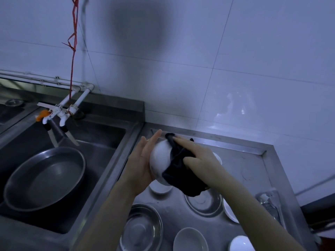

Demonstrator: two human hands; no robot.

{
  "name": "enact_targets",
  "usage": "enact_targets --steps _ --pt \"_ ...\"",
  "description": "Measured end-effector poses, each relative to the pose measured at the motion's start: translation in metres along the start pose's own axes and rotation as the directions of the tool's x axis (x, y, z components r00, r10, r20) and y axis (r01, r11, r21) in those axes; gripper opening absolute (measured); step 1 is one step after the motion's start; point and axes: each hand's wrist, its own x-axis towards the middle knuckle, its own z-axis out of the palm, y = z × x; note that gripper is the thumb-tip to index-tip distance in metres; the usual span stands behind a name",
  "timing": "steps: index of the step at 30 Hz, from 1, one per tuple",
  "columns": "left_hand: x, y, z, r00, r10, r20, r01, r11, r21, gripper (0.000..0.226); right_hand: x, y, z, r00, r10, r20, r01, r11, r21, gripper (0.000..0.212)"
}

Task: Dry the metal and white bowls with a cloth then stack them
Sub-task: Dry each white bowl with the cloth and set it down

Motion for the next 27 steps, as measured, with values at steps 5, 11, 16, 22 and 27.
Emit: enact_targets --steps 5,11,16,22,27 --pt "-0.003 -0.003 0.002 0.999 -0.027 -0.034 0.023 0.992 -0.123 0.063 0.001 -0.008 0.01 0.933 -0.289 0.215 0.346 0.887 -0.306 0.07" --pt "-0.003 -0.002 -0.005 0.994 -0.083 -0.075 0.074 0.99 -0.123 0.073 -0.008 0.004 0.032 0.905 -0.399 0.148 0.425 0.827 -0.367 0.071" --pt "-0.007 0.0 -0.005 0.997 -0.071 -0.033 0.068 0.993 -0.096 0.08 0.015 -0.008 0.022 0.958 -0.227 0.176 0.271 0.917 -0.292 0.069" --pt "0.002 0.001 -0.018 0.989 -0.079 -0.124 0.051 0.976 -0.212 0.083 -0.014 0.009 0.054 0.779 -0.594 0.203 0.601 0.612 -0.514 0.053" --pt "0.003 0.001 -0.022 0.995 -0.057 -0.08 0.028 0.944 -0.329 0.077 -0.03 0.032 0.058 0.791 -0.603 -0.104 0.54 0.767 -0.347 0.06"
